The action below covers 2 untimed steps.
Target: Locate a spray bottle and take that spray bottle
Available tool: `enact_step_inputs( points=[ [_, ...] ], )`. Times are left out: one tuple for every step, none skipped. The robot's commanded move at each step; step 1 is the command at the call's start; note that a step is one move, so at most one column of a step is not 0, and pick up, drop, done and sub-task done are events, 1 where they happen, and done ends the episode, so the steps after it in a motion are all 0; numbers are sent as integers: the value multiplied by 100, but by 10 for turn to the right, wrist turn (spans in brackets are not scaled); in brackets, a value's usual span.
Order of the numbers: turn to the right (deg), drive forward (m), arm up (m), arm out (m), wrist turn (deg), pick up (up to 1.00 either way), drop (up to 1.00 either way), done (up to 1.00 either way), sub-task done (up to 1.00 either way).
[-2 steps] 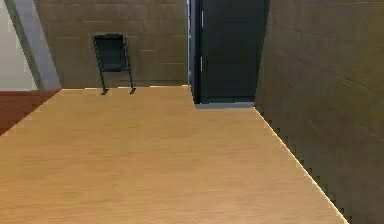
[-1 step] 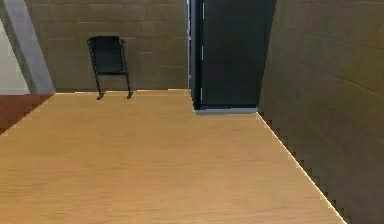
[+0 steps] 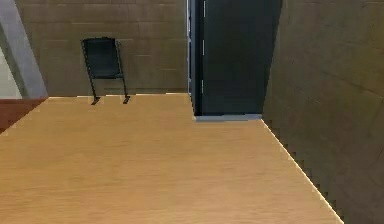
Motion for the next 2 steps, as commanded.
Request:
enact_step_inputs(
  points=[
    [450,0,0,0,0,0,0,0,0],
    [450,0,0,0,0,0,0,0,0]
  ],
)
